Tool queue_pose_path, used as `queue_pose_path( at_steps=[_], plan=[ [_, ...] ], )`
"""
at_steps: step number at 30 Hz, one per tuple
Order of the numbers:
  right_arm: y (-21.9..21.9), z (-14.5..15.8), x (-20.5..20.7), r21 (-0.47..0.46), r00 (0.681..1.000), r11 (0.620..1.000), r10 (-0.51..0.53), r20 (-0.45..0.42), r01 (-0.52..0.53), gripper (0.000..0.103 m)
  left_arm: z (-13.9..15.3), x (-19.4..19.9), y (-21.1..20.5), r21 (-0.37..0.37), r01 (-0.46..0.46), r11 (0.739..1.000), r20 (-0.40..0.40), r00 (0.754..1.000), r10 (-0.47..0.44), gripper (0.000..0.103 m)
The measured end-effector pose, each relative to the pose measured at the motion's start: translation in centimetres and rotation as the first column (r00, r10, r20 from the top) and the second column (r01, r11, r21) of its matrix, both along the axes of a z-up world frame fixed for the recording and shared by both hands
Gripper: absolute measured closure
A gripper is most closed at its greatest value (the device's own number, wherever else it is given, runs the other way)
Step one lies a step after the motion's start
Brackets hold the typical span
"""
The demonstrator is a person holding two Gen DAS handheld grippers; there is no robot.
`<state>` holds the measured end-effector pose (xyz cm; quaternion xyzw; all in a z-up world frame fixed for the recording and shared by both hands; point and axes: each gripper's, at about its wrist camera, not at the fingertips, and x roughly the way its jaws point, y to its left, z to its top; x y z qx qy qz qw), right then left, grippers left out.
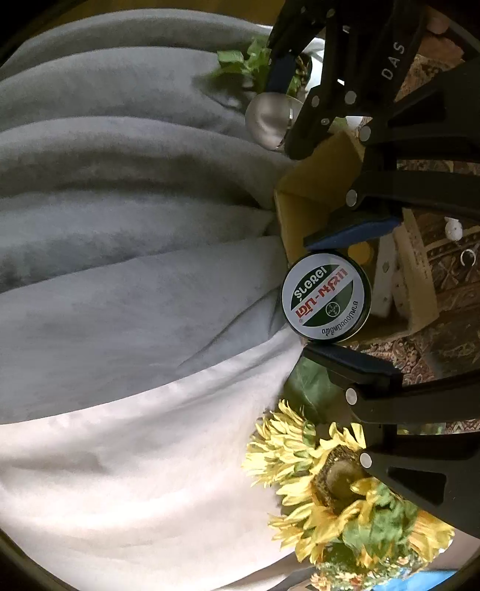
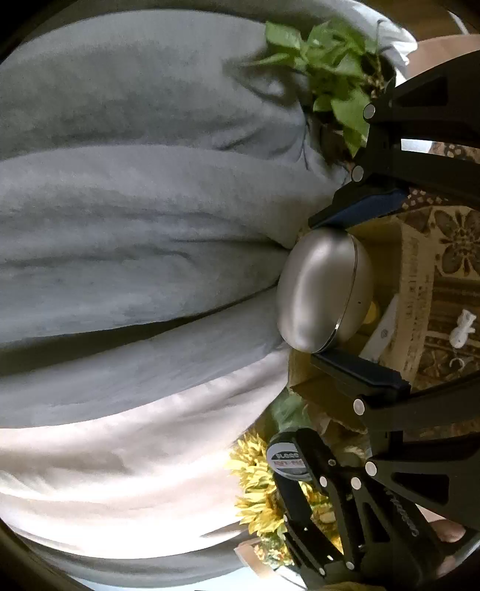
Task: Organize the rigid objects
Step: 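Lower the tin and egg into the box and open both tools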
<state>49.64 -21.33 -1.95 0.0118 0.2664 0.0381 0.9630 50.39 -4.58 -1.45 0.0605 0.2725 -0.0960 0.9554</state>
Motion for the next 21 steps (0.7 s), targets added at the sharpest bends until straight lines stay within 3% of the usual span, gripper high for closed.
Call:
queue_pose_path(
  at_steps=[21],
  plan=[
    [-0.6, -6.4, 7.7, -0.023, 0.972, 0.997, 0.062, -0.225, -0.069, 0.037, -6.2, 7.0, -1.8, 0.113, 0.008, 0.994, -0.206, 0.979, 0.016, 0.052]
  ],
)
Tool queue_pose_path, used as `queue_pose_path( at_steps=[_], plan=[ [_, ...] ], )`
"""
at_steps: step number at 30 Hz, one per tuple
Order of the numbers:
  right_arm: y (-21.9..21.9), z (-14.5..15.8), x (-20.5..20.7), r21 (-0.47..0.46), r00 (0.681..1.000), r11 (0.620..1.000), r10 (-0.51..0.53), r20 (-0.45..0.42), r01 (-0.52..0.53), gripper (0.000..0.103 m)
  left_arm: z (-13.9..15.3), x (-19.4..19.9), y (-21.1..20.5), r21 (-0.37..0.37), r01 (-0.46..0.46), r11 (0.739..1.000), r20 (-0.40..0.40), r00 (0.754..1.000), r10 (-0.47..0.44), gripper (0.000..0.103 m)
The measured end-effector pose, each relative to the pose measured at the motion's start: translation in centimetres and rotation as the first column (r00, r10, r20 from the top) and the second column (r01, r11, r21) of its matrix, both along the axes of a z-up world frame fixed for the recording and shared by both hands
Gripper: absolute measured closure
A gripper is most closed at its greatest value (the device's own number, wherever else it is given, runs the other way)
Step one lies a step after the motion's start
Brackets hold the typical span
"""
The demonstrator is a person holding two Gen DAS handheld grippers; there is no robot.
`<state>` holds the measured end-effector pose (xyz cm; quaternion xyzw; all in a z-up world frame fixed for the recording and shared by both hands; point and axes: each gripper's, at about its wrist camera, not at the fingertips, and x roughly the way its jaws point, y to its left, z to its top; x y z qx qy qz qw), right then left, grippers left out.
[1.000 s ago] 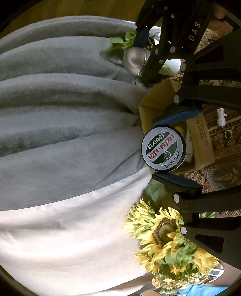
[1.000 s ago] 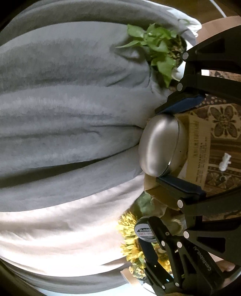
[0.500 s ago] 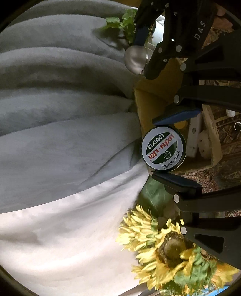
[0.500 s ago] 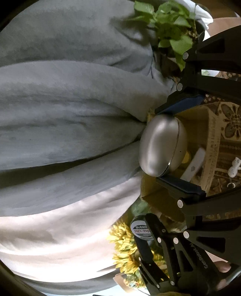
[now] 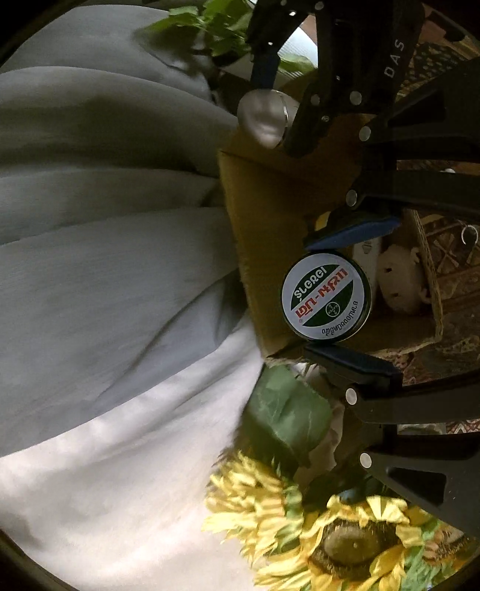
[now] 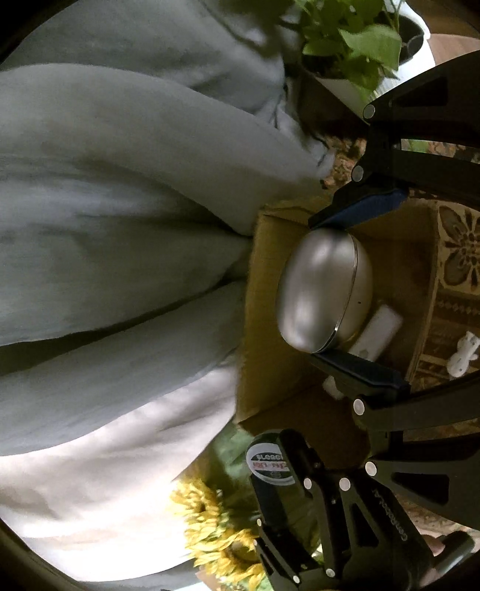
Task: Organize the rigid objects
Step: 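Lower the tin and egg into the box and open both tools, then lift both open tools out of the box and back over the rug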
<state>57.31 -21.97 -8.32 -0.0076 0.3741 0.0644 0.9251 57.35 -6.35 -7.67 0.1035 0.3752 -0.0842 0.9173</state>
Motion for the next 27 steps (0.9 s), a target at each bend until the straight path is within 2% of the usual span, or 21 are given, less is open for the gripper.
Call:
queue_pose_path(
  at_steps=[9, 15, 19, 27],
  plan=[
    [0.1, -2.1, 1.1, -0.046, 0.996, 0.998, 0.027, -0.085, -0.030, 0.037, -2.2, 1.2, -0.7, 0.046, 0.024, 0.999, -0.101, 0.995, -0.020, 0.052],
    [1.0, -3.1, 1.3, -0.092, 0.988, 0.992, 0.069, -0.135, -0.082, 0.037, -2.7, 0.9, -0.7, 0.053, 0.036, 0.998, -0.126, 0.992, -0.029, 0.052],
    [1.3, -2.9, 0.9, -0.131, 0.990, 0.988, 0.067, -0.124, -0.083, 0.035, -2.2, 0.5, -0.5, 0.052, 0.025, 0.998, -0.106, 0.994, -0.019, 0.046],
    [1.1, -1.1, -0.9, -0.119, 0.997, 0.992, 0.031, -0.076, -0.040, 0.035, 0.4, -2.3, -0.1, 0.032, 0.014, 0.999, -0.017, 1.000, -0.013, 0.034]
  ],
)
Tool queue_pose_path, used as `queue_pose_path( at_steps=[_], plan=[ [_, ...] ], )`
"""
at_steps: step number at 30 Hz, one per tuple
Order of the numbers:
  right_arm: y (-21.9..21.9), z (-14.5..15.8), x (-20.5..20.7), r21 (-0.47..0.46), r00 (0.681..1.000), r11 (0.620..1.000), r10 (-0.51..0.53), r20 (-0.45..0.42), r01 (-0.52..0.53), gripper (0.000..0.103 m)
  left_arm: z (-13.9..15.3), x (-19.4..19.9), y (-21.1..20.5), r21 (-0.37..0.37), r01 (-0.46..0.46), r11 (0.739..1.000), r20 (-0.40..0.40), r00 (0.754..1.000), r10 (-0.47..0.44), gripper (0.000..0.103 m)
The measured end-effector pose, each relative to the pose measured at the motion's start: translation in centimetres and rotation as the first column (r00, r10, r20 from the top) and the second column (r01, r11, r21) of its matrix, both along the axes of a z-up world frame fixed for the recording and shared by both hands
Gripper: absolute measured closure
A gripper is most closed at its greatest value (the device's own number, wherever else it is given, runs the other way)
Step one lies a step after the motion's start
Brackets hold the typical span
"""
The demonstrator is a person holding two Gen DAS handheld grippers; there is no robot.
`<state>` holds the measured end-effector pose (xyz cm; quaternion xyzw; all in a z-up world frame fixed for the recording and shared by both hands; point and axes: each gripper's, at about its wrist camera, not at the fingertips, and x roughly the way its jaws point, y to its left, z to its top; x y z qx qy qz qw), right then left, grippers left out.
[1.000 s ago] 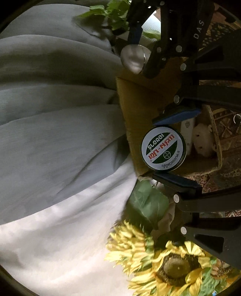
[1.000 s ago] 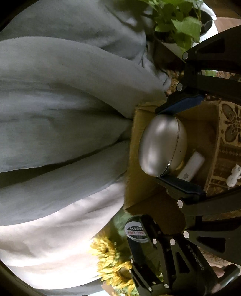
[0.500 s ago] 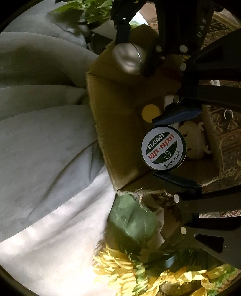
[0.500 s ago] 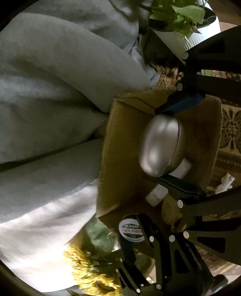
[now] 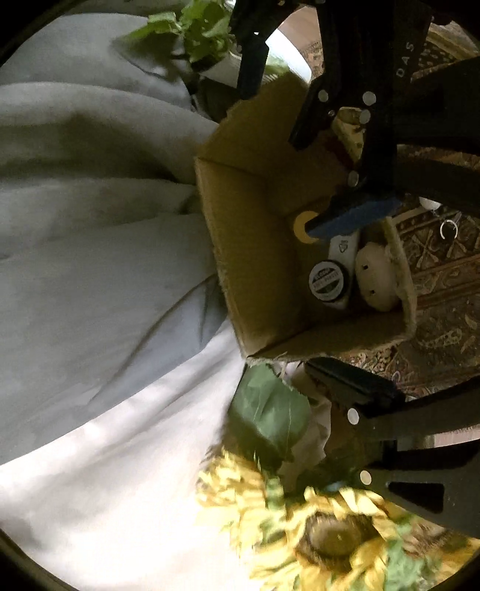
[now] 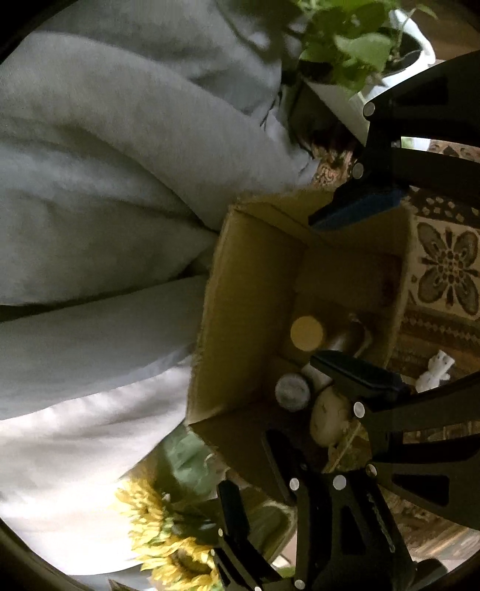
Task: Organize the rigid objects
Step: 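Lift both open tools out of the box and back over the rug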
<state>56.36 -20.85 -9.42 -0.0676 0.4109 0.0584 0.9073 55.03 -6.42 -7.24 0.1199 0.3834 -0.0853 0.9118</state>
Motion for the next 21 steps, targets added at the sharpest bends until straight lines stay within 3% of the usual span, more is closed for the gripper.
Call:
queue_pose_path(
  at_steps=[14, 21],
  plan=[
    [0.7, 3.4, -7.7, 0.054, 0.995, 0.997, -0.051, 0.087, 0.046, 0.034, 3.6, -8.9, 2.2, -0.031, 0.032, 0.999, 0.153, 0.988, -0.027, 0.019],
    [1.2, 3.1, -10.9, 0.067, 0.994, 0.997, -0.052, 0.092, 0.046, 0.034, 3.6, -12.8, 3.4, -0.035, -0.010, 0.999, 0.157, 0.987, 0.015, 0.016]
  ],
)
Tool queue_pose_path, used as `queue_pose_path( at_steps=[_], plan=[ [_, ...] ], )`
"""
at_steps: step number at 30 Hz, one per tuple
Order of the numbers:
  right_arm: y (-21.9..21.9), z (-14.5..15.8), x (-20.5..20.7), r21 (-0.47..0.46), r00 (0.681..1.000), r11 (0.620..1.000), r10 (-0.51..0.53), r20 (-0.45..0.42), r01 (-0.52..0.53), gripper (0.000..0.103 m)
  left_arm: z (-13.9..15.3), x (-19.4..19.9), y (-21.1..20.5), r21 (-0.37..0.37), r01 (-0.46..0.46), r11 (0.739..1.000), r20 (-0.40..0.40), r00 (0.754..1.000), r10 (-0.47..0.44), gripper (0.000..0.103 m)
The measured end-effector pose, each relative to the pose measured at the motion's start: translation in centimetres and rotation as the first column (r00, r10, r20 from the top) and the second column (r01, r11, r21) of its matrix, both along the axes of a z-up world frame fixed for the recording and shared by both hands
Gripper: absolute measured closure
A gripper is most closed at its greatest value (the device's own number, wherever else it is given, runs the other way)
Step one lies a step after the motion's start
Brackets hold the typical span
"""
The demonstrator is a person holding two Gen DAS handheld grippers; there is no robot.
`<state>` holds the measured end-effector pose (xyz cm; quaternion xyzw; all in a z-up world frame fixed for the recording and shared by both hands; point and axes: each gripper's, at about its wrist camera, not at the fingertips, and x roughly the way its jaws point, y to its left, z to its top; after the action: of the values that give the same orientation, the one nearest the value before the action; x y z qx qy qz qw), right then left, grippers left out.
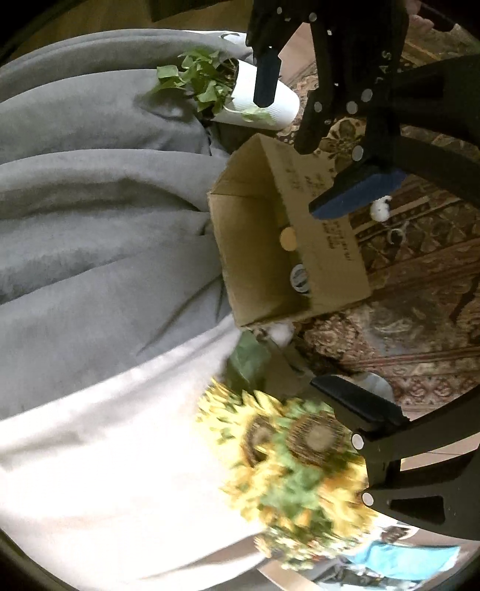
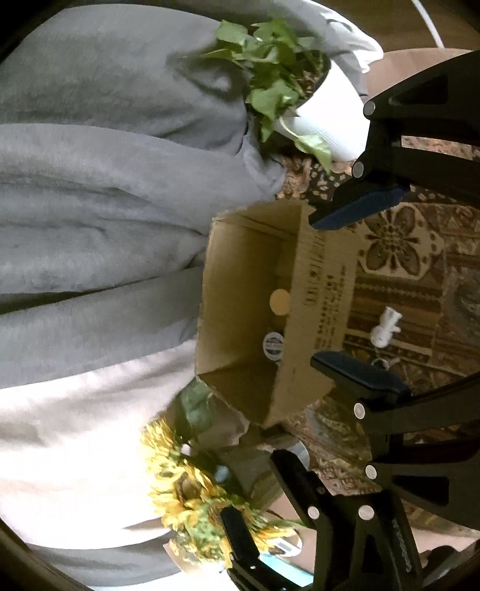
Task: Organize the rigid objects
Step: 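Lift both open tools out of the box and back over the rug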
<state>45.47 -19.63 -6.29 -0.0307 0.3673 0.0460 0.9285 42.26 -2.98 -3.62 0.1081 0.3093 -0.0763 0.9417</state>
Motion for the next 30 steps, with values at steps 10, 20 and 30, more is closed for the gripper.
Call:
queue_pose_path(
  at_steps=[10, 20, 30],
  plan=[
    [0.3, -0.7, -3.3, 0.026, 0.992, 0.992, 0.122, 0.038, -0.123, 0.034, -1.4, -6.2, 0.2, -0.012, -0.236, 0.972, -0.032, 0.971, 0.236, 0.016],
    [-0.8, -1.3, -5.3, 0.043, 0.944, 0.944, 0.326, 0.044, -0.328, 0.034, -1.8, -12.2, -2.3, -0.017, -0.499, 0.867, -0.019, 0.867, 0.499, 0.016],
    [-2.3, -1.7, -7.2, 0.059, 0.891, 0.890, 0.447, 0.076, -0.451, 0.034, -4.1, -17.1, -3.8, -0.120, -0.667, 0.735, -0.078, 0.744, 0.663, 0.015]
  ],
)
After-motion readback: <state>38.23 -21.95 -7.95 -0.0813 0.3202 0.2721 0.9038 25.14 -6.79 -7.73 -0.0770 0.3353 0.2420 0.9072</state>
